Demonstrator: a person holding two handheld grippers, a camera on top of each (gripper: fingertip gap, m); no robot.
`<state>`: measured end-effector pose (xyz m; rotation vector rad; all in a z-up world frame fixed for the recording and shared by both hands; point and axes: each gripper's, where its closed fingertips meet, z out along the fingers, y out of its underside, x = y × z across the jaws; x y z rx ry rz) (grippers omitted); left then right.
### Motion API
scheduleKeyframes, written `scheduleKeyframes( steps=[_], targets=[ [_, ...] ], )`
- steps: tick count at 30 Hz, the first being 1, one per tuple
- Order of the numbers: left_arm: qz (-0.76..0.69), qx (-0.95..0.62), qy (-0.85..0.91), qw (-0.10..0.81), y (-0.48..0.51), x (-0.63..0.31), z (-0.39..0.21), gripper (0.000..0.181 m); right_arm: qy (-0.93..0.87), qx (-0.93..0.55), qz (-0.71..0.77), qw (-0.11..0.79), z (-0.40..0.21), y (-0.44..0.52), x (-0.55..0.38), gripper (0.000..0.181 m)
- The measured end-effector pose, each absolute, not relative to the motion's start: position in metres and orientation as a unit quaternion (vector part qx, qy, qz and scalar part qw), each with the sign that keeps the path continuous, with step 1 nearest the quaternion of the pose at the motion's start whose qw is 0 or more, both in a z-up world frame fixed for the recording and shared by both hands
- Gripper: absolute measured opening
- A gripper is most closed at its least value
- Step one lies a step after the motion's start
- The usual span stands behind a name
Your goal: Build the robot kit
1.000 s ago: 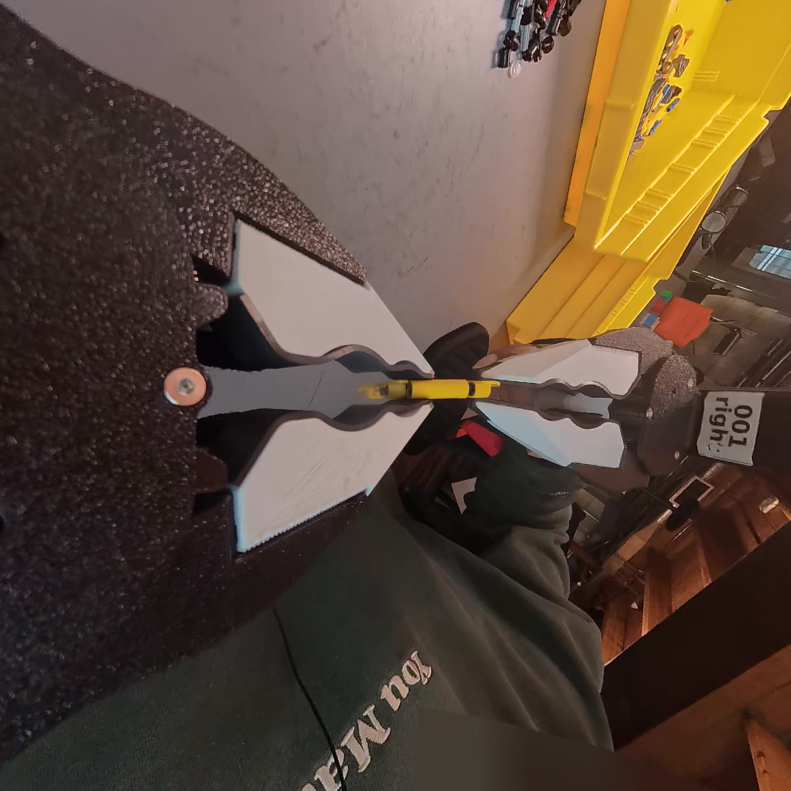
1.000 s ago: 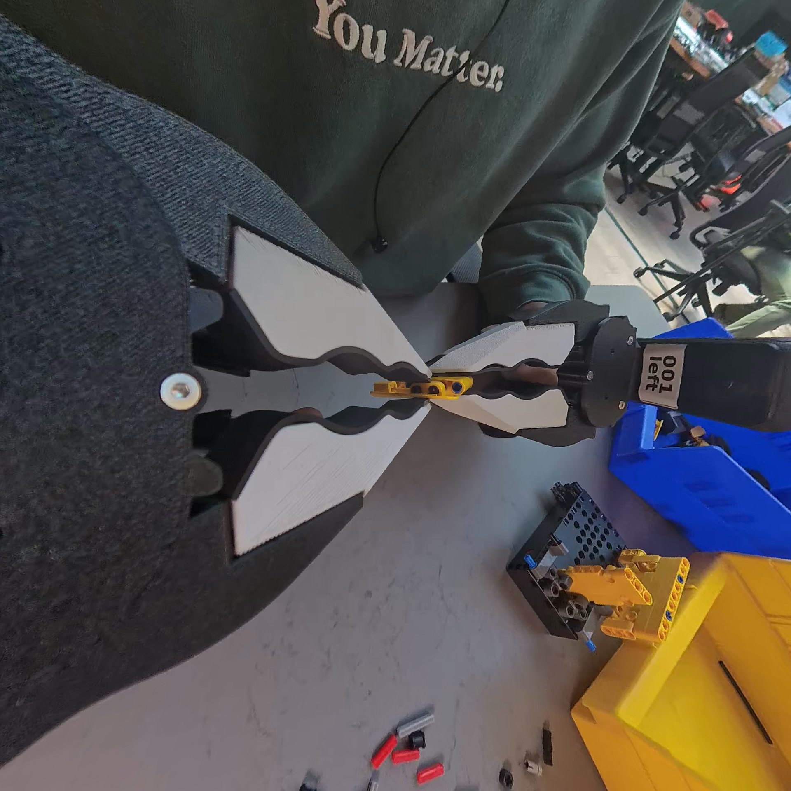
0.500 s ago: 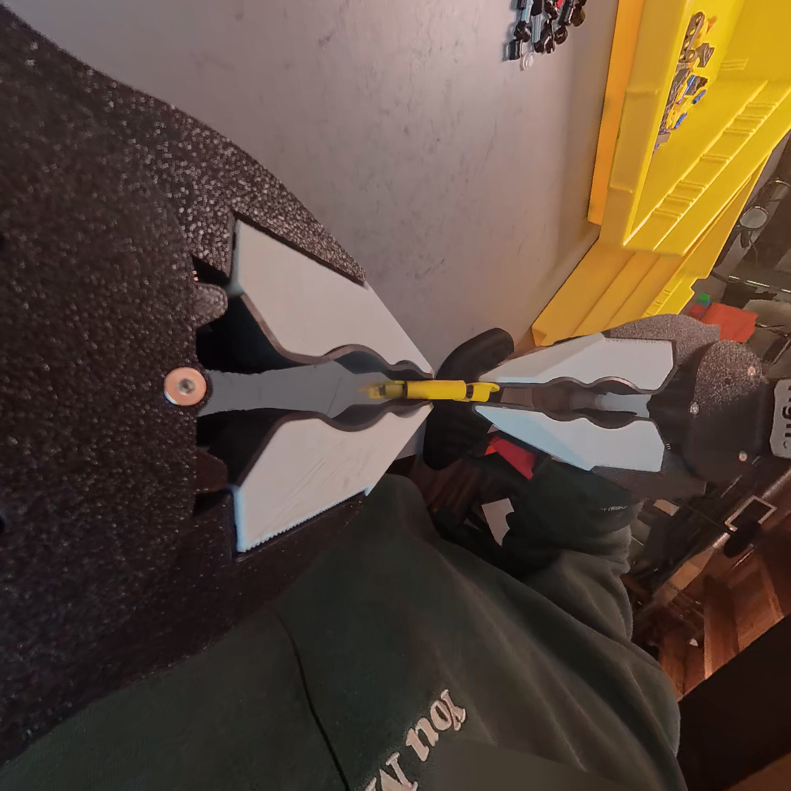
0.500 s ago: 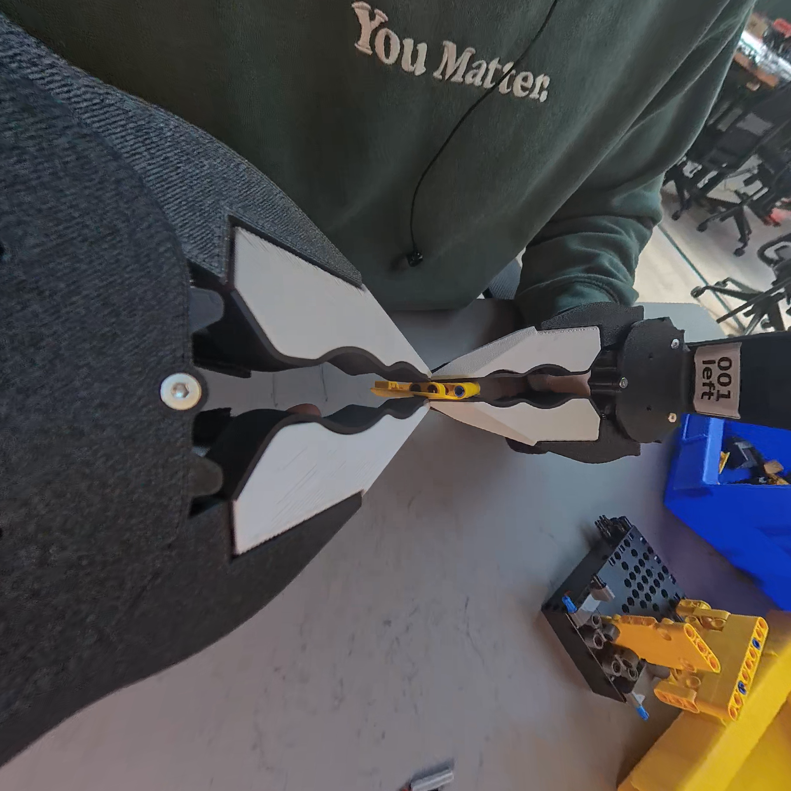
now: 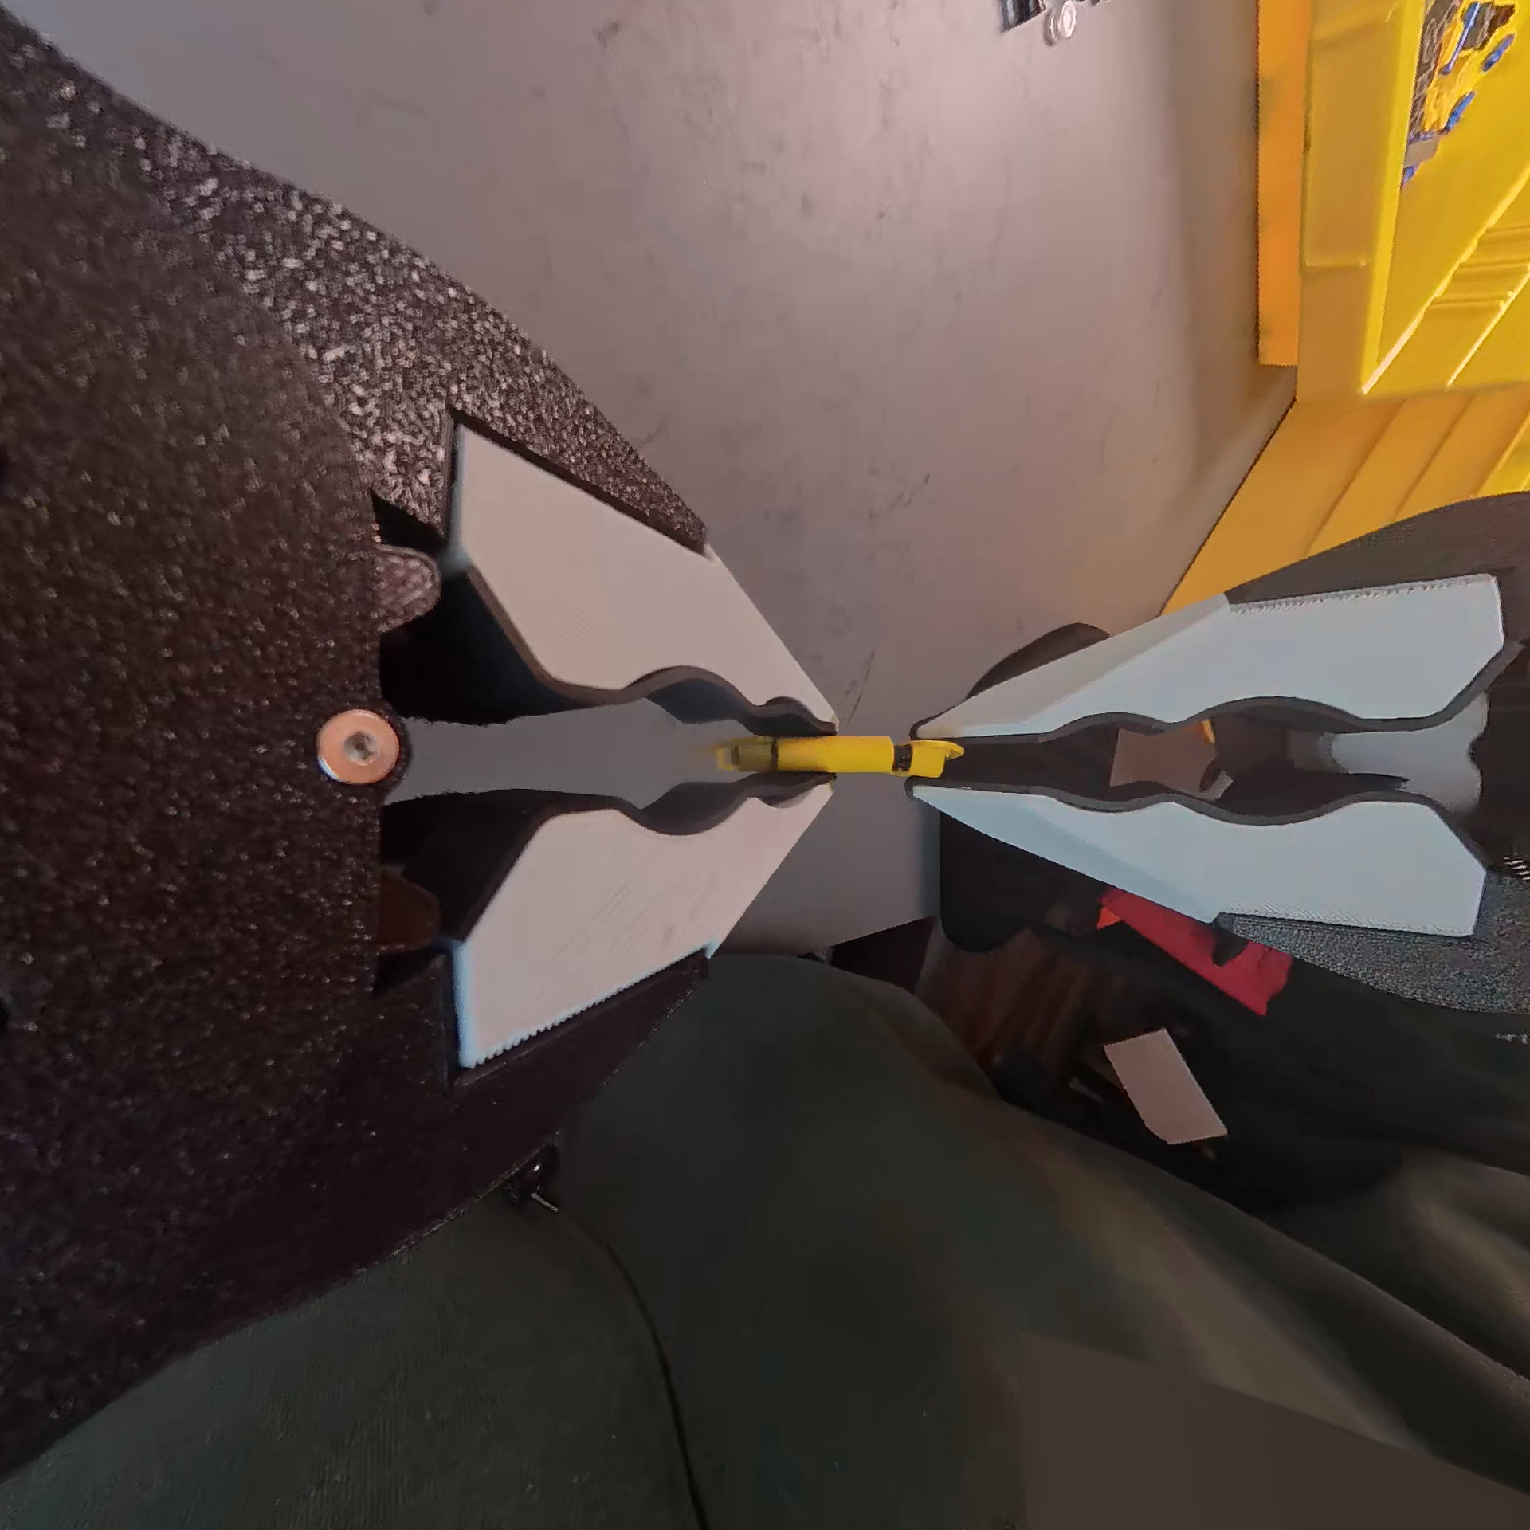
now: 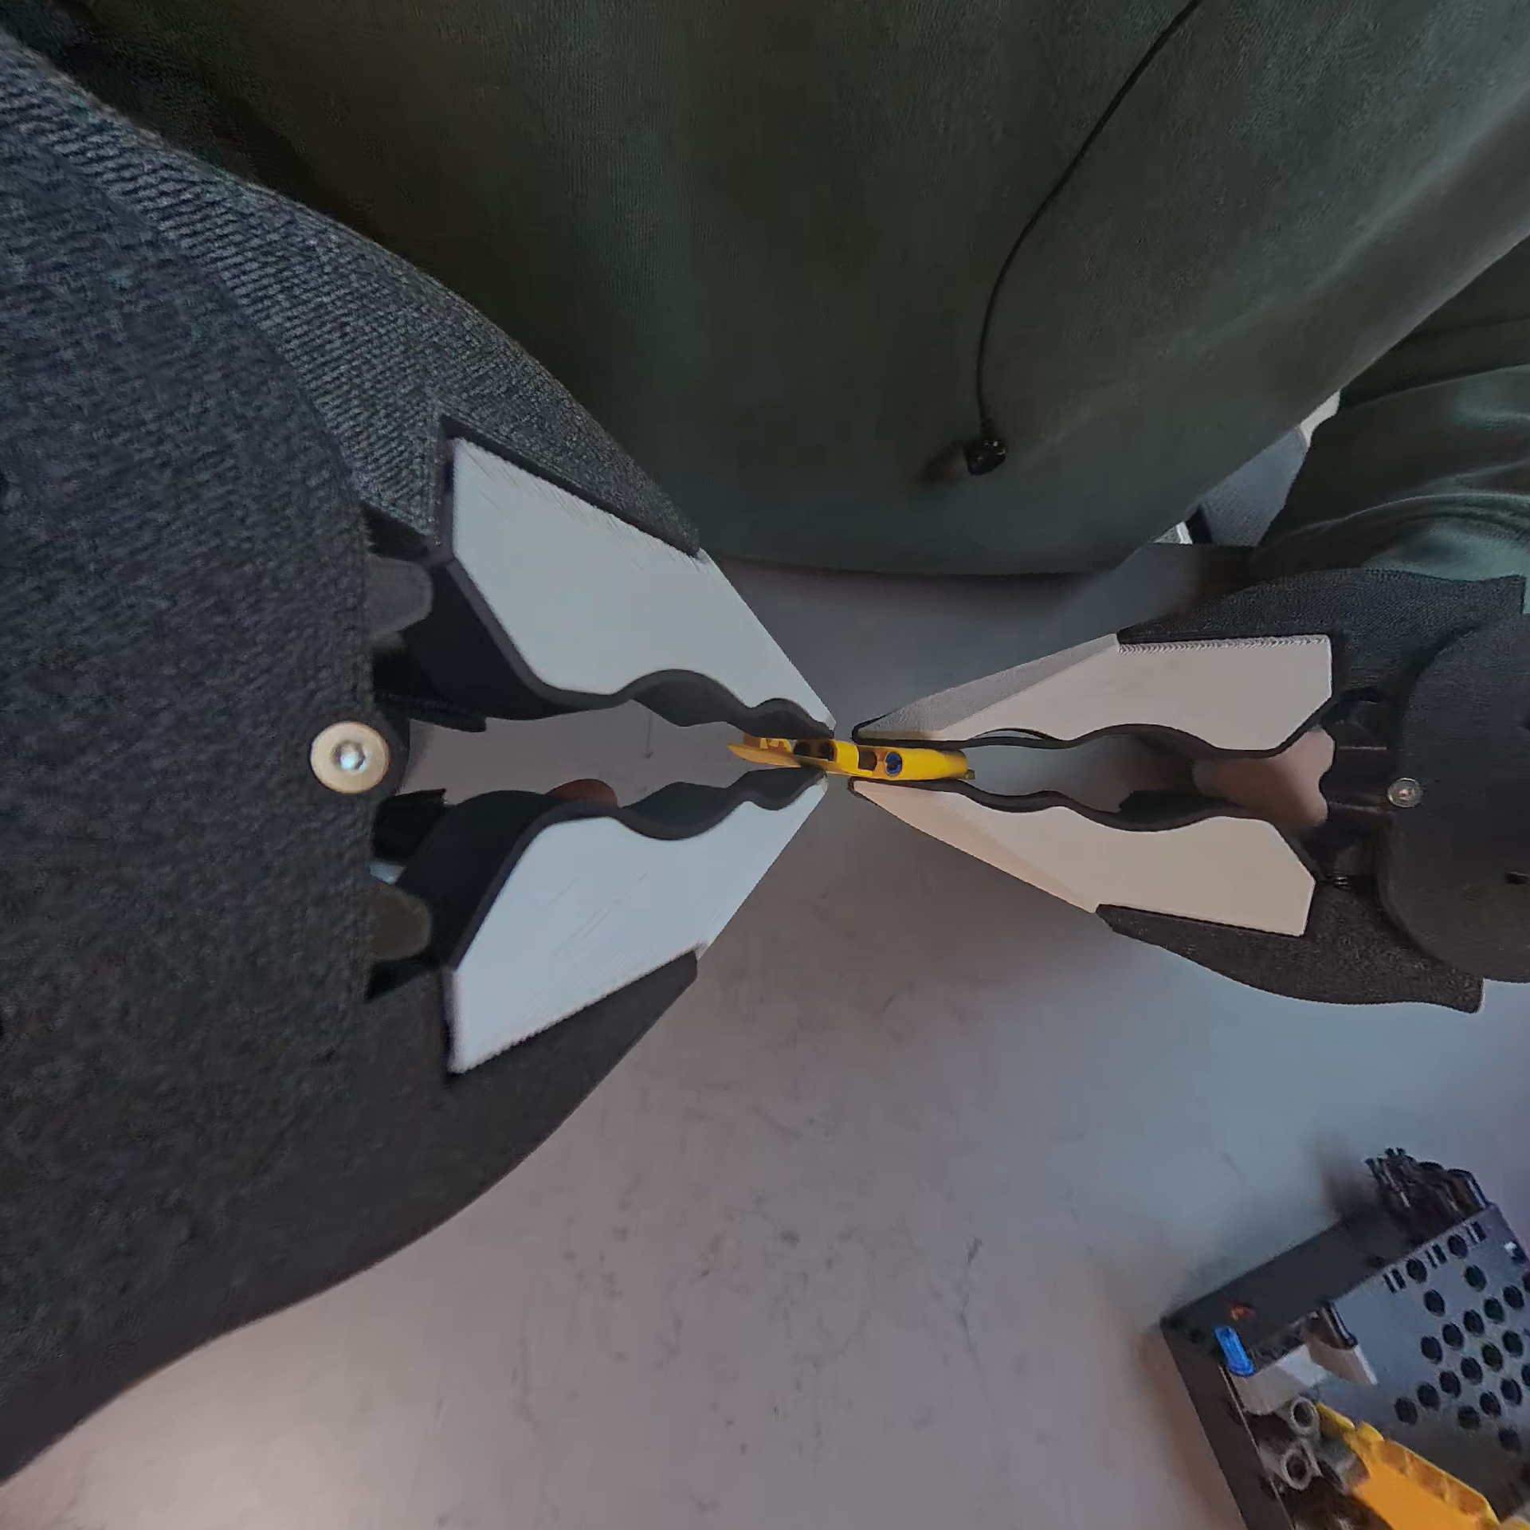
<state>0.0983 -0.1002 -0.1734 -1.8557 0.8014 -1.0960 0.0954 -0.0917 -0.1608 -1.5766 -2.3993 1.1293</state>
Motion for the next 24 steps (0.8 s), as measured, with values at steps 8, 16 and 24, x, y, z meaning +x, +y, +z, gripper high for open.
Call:
scheduleKeyframes(
  steps=[8,16,24],
  targets=[
    [-0.364,-0.75,0.382,0.398,-0.106,0.105,-0.19,0.005,-0.817,-0.482,0.316,-0.028,-0.176,-0.101,0.105,0.004],
    [-0.333,-0.758,0.417,0.374,-0.112,0.108,-0.201,0.005,-0.844,-0.465,0.262,-0.052,-0.189,-0.104,0.107,0.004],
    [-0.369,-0.781,0.349,0.364,-0.105,0.1,-0.197,0.005,-0.808,-0.512,0.289,-0.02,-0.182,-0.097,0.094,0.004]
  ],
)
